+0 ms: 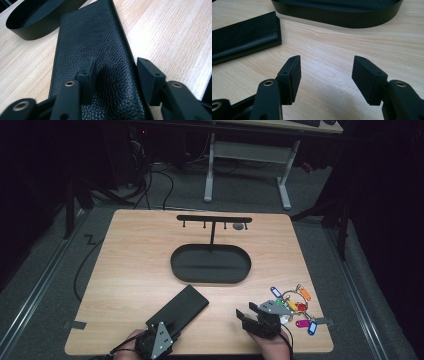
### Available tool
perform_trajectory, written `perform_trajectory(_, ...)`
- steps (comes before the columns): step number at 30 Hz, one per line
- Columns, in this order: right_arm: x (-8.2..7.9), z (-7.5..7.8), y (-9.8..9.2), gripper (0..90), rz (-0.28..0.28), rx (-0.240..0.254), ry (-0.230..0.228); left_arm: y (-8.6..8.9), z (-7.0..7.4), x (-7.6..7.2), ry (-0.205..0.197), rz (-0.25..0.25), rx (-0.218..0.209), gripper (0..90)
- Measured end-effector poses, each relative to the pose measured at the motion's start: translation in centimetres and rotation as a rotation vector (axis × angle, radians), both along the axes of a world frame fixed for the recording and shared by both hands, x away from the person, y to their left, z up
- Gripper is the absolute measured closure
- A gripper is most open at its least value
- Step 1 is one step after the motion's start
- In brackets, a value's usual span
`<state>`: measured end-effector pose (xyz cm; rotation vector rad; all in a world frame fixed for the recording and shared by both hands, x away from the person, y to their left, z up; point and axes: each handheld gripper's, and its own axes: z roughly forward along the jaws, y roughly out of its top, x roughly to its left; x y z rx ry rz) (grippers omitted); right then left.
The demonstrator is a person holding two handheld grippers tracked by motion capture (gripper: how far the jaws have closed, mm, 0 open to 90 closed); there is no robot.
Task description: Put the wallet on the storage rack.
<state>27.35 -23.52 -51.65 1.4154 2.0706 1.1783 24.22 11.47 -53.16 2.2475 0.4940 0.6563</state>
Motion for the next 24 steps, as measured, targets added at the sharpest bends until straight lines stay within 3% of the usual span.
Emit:
perform_trajectory(3, 0.0, 0.0, 0.1, 40.8, 0.003, -0.001, 0.000, 0.2, 0.2, -0.1, 0.003, 0.000, -0.007, 65.5)
perform_trajectory(8, 0.1, 0.0, 0.2, 40.9, 0.006, 0.000, 0.002, 0.4, 0.4, 0.0, 0.016, 0.004, -0.025, 71.5)
perform_trajectory(10, 0.1, 0.0, 0.1, 40.9, 0.008, -0.001, 0.005, 0.4, 0.4, -0.1, -0.005, 0.006, -0.020, 76.2)
perform_trajectory(13, 0.1, 0.0, 0.2, 40.9, 0.011, 0.000, 0.004, 0.7, 0.7, -0.2, -0.040, 0.009, -0.035, 79.0)
perform_trajectory(14, 0.1, 0.0, 0.2, 40.9, 0.011, 0.000, 0.004, 0.7, 0.7, -0.2, -0.040, 0.009, -0.035, 79.6)
perform_trajectory(16, 0.1, 0.0, 0.1, 40.9, 0.009, 0.004, 0.007, 1.2, 1.3, 0.0, -0.043, 0.019, -0.078, 80.8)
perform_trajectory(24, 0.1, 0.1, -0.1, 40.9, 0.009, 0.003, 0.002, 2.1, 2.3, 0.1, -0.041, 0.031, -0.128, 82.1)
